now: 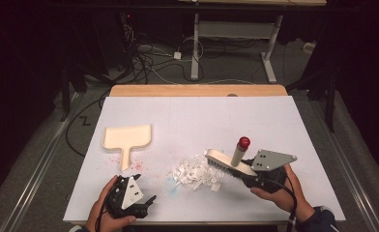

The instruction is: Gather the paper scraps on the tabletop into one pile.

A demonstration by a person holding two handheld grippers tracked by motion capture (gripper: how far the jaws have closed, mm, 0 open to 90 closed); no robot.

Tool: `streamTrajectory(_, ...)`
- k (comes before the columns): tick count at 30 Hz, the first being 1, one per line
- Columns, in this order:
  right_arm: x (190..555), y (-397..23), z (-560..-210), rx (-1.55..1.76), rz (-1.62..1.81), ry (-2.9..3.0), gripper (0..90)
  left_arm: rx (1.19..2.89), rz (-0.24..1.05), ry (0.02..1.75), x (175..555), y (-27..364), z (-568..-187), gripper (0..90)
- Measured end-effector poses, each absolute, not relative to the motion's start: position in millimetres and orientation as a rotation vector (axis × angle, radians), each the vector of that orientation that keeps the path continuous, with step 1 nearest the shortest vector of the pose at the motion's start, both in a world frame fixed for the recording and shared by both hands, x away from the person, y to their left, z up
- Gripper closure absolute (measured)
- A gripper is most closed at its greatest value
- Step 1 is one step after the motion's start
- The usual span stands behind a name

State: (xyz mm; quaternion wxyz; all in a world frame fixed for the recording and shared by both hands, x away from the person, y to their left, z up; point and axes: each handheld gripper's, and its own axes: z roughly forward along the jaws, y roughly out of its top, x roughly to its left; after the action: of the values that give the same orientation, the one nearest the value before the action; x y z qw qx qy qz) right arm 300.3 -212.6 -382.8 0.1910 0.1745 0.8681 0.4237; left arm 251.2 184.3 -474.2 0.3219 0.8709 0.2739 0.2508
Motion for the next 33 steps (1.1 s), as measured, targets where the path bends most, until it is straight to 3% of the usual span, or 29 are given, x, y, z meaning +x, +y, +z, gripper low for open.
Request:
streamTrajectory(6,292,-198,-387,0.464,1.276,2.49,67.7,2.252,0.683,0.738,252,189,-470,17.1)
streamTrajectory(19,293,-110,-435,0.404,1.298,2.679,67.7,2.159,0.74,0.803,251,207,-460,17.1)
streamTrajectory(33,322,-131,-427,0.584,1.155,2.543,67.8,2.247,0.708,0.736,248,189,-469,17.1)
